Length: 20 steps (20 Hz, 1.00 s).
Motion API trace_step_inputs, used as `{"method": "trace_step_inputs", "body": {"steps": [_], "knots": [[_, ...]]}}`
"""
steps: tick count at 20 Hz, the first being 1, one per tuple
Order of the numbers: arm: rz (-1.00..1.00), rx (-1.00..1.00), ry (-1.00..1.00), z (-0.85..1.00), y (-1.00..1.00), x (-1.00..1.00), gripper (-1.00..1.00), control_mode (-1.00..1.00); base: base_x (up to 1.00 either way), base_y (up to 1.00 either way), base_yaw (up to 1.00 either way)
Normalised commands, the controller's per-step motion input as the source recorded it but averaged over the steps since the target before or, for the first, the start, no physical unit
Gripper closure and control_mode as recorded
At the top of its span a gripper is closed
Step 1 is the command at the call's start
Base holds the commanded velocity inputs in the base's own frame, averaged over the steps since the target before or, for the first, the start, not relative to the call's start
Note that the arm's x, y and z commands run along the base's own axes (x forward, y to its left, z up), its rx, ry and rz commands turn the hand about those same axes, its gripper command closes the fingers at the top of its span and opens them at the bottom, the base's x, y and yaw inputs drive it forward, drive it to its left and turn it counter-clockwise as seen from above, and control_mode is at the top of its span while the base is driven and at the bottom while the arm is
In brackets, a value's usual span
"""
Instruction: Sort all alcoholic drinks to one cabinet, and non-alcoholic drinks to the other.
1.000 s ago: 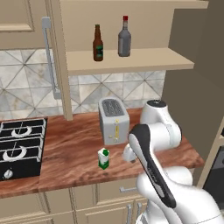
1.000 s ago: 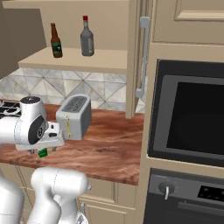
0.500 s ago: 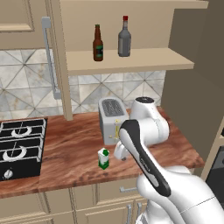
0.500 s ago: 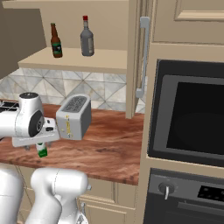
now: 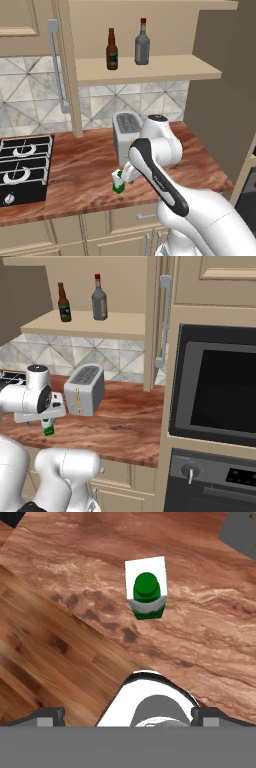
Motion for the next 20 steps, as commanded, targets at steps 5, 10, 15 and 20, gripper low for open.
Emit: {"method": "trace_step_inputs", "body": {"steps": [5, 10, 15, 20], "knots": [[0.0, 0.05, 0.0, -0.18, 0.17, 0.15, -1.0, -1.0, 0.0, 0.0, 0.0], [0.0, 0.04, 0.0, -0.22, 0.22, 0.12, -1.0, -1.0, 0.0, 0.0, 0.0], [0.0, 0.0, 0.0, -0.26, 0.22, 0.24, -1.0, -1.0, 0.0, 0.0, 0.0], [0.0, 0.0, -0.02, -0.21, 0.09, 0.35, -1.0, -1.0, 0.0, 0.0, 0.0]]}}
